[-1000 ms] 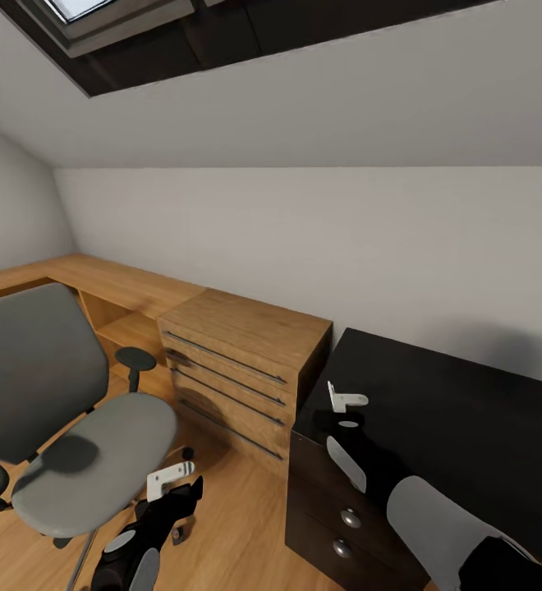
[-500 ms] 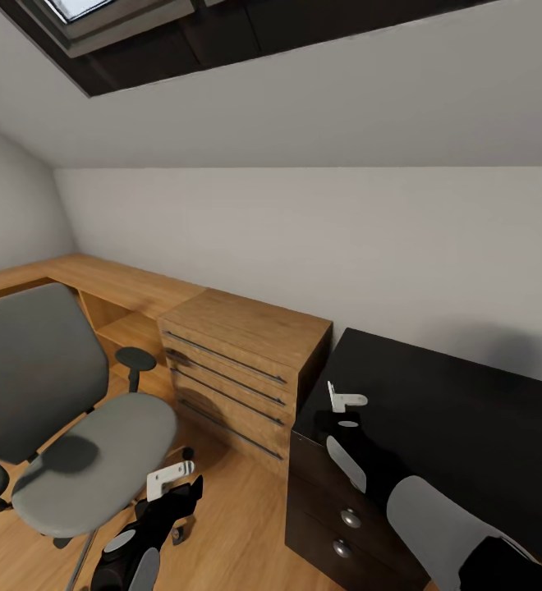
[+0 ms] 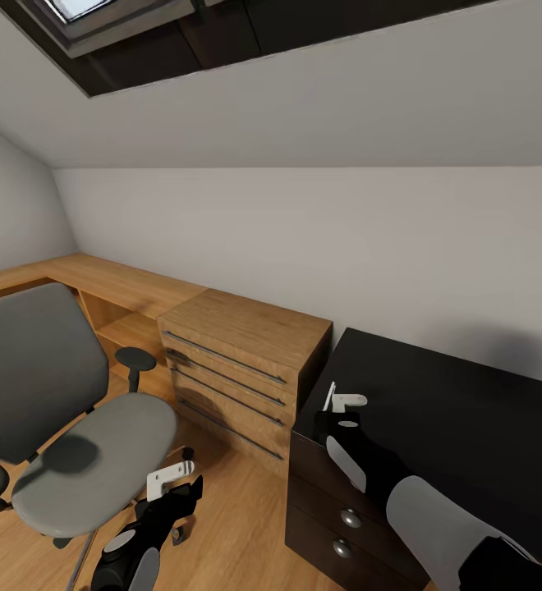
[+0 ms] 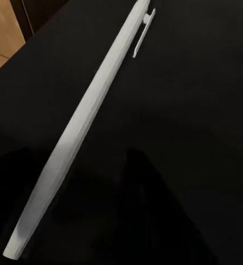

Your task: In the bedroom, organize the workspace by keeping the computer under the desk, ensuring the monitor is on the desk, placing the keyboard on the desk next to the monitor, placing the mouse on the desk next to the keyboard, moving the folder from the swivel chair onto the desk next to the mouse, stacking the notebook on top of the folder with the pen on top of the notebook, and positioning the swivel chair next to the desk.

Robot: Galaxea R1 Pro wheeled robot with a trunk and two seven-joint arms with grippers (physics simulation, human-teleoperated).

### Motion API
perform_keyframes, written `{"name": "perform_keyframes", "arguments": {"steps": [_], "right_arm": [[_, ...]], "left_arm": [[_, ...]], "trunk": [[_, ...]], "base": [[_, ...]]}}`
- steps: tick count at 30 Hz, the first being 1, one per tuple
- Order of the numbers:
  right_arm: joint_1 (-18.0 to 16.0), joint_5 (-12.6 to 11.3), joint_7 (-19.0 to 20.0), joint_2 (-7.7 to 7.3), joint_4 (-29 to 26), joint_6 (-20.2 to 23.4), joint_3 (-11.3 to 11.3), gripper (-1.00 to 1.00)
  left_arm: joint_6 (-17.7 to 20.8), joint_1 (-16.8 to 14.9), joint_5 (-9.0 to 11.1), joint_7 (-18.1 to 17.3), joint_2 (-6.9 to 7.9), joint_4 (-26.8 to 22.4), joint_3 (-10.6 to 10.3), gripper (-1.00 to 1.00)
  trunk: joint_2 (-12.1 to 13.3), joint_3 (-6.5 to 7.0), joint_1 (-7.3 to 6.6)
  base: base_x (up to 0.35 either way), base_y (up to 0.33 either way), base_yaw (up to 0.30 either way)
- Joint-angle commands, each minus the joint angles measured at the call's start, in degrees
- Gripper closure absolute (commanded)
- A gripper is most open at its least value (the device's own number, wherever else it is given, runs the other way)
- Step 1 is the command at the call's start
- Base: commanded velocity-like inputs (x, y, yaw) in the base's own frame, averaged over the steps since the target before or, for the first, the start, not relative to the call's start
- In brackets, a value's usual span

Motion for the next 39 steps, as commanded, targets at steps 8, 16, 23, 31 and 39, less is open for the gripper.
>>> {"name": "perform_keyframes", "arguments": {"steps": [8,16,23,31,39], "right_arm": [[-0.03,-0.75,-0.62,-0.06,0.60,1.08,0.32,1.00],[-0.03,-0.84,-0.67,-0.06,0.33,2.34,-1.99,1.00],[-0.03,-0.85,-0.67,-0.06,-0.38,3.02,-2.19,1.00],[-0.03,-1.31,-0.67,-0.09,-1.70,4.77,-2.26,1.00],[-0.03,-3.58,-0.67,-0.15,-2.24,5.89,-2.20,1.00]], "left_arm": [[0.17,-0.04,0.60,0.54,-0.02,-0.09,-0.07,-1.00],[0.17,-0.04,0.60,0.54,-0.01,-0.09,-0.07,-1.00],[0.17,-0.04,0.60,0.54,-0.06,-0.09,-0.12,-1.00],[0.17,-0.04,0.60,0.56,-0.07,-0.03,-0.16,-1.00],[0.17,-0.04,0.60,0.57,-0.07,0.00,-0.16,-1.00]], "trunk": [[-0.03,-0.07,0.00],[-0.03,-0.07,0.00],[-0.03,-0.07,0.00],[-0.03,-0.07,0.00],[-0.03,-0.07,0.00]], "base": [[0.000,0.000,0.000],[0.000,0.000,0.000],[0.000,0.000,0.000],[0.000,0.000,0.000],[0.000,0.000,0.000]]}}
